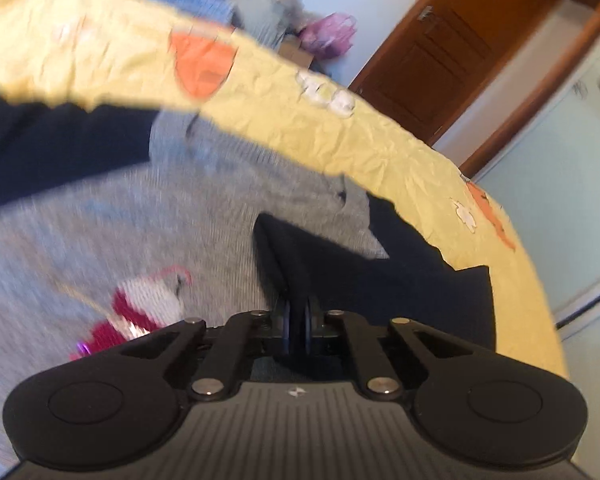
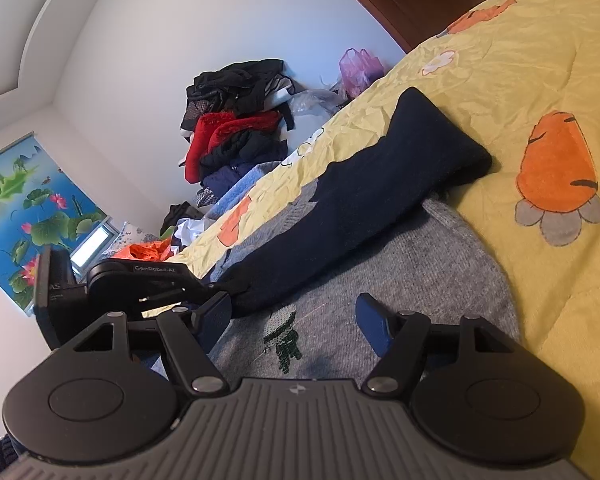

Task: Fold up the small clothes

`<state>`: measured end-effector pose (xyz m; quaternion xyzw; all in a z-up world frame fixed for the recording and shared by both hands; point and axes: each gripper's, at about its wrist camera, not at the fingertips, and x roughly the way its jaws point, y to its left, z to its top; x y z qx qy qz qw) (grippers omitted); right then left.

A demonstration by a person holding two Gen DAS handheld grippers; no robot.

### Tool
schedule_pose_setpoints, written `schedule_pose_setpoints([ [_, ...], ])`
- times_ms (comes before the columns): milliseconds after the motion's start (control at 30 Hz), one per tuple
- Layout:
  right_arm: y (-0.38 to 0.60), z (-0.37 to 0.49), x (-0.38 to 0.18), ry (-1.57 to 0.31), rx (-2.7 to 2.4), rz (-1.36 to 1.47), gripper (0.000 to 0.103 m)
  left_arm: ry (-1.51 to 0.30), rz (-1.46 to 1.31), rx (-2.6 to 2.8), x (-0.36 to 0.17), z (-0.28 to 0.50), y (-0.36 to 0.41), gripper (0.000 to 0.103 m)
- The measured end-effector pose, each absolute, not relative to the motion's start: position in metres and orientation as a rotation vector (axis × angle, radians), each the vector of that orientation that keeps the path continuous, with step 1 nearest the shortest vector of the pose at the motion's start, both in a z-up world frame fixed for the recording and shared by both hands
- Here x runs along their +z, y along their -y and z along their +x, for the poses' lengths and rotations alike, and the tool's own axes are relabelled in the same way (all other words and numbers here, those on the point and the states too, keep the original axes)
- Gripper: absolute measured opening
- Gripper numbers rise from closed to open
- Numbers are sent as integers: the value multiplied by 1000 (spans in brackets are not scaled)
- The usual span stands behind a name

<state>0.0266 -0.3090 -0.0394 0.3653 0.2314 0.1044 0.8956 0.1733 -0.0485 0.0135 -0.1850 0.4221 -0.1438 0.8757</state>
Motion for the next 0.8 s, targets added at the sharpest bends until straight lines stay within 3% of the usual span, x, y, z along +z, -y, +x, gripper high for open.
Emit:
schedule_pose_setpoints([
  [300, 310, 28, -39, -479, 213, 756, 71, -751, -267, -251, 45, 156, 26, 6],
  [800, 311, 28, -39, -482, 211, 749, 71, -804, -251, -106, 12, 154, -34, 6],
])
